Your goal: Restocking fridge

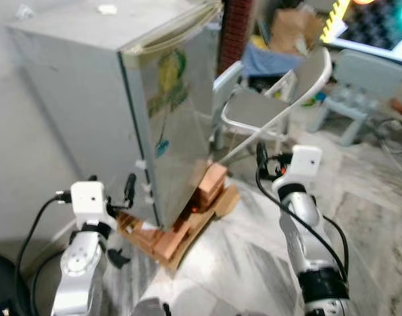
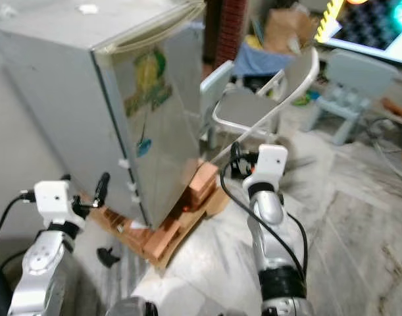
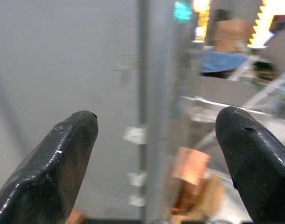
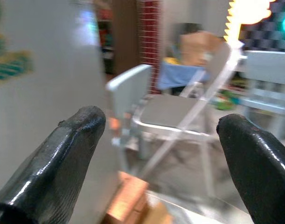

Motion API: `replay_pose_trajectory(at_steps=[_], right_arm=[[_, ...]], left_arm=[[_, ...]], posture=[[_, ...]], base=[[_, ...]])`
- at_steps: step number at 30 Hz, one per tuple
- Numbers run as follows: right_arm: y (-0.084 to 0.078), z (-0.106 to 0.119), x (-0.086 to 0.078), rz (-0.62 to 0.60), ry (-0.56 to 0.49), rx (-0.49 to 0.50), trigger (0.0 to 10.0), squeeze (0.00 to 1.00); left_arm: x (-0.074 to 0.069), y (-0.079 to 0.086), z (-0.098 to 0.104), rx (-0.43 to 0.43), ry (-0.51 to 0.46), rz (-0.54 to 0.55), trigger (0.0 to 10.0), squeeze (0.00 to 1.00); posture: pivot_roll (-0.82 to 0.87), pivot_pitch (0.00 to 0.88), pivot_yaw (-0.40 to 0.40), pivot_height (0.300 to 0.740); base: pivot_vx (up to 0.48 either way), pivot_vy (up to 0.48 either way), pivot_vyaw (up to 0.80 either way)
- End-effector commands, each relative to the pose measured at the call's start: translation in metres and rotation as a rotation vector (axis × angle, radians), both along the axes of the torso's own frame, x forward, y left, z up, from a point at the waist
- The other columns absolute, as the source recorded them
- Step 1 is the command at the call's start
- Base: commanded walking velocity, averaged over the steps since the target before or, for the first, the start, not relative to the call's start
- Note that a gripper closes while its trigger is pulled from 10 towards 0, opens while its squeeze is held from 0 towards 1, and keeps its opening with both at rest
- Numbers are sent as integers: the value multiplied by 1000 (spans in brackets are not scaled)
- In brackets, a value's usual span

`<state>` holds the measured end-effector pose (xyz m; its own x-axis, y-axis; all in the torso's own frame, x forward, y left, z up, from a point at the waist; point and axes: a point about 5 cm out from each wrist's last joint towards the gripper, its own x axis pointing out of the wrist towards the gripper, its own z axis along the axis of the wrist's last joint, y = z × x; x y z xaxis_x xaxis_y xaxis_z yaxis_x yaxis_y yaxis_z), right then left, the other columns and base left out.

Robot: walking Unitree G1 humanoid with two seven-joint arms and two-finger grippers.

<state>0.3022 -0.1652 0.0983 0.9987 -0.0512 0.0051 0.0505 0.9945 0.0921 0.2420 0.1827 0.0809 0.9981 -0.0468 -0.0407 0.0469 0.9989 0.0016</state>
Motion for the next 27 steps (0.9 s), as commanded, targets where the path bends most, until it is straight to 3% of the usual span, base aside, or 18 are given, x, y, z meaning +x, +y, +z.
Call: replay_pose_trajectory(at_steps=[1,9,16,24,27], right_arm=[[1,5,1,5,-12,0,10000,0],[4,5,1,14,-12,-1,10000,0],[7,5,1,18,-11,-3,10000,0],[7,4,1,21,-1,-3,10000,0],[7,3,0,25,4,-8,10000,0]], left_arm=[[2,2,2,13,-12,-7,10000,0],[5,-3,5,-3,-26,-48,10000,0],[6,-8,5,-4,-31,-71,10000,0],[5,-13,0,61,-32,-69,10000,0],[5,-13,1,46,-35,-62,10000,0]], posture=[[116,0,-37,740],[117,0,-39,740],[119,0,-39,740],[121,0,-50,740],[124,0,-65,740]], base=[[0,480,-400],[0,457,0],[114,425,-786],[0,0,-621],[0,0,-800]])
